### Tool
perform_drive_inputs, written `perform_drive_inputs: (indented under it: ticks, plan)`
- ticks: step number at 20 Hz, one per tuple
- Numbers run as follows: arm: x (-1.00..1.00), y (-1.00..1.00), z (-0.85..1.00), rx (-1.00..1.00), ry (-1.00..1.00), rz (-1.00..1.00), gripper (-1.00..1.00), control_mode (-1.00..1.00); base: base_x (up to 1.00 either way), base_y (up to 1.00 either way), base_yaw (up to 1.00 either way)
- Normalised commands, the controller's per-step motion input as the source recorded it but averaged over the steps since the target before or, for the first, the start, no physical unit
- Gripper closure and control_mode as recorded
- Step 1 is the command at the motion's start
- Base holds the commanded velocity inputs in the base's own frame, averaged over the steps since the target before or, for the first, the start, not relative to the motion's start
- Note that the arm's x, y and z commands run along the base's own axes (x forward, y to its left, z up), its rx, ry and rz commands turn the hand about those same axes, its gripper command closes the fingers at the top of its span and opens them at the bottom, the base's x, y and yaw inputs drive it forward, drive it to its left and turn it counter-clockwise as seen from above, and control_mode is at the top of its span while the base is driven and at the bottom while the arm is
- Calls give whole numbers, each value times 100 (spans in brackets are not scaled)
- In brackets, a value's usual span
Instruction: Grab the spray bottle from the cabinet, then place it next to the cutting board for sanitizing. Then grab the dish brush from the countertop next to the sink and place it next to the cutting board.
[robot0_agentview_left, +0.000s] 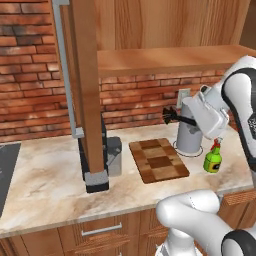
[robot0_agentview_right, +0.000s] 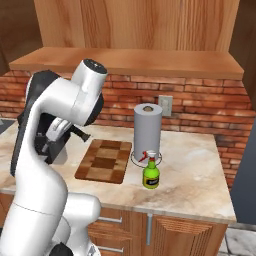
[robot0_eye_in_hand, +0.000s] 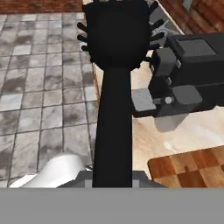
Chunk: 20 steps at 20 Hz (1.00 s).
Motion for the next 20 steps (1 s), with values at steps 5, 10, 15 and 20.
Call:
perform_drive_inputs:
  ticks: [5,10,15,20]
  plan:
    - [5,0,-70,-25,18,18,100,-100,0,0,0]
    - [0,1,-72,-25,15,15,100,-100,0,0,0]
    - [0,1,-60,-13,9,11,100,-100,0,0,0]
    - [10,2,-54,0,3,2,100,-100,0,0,0]
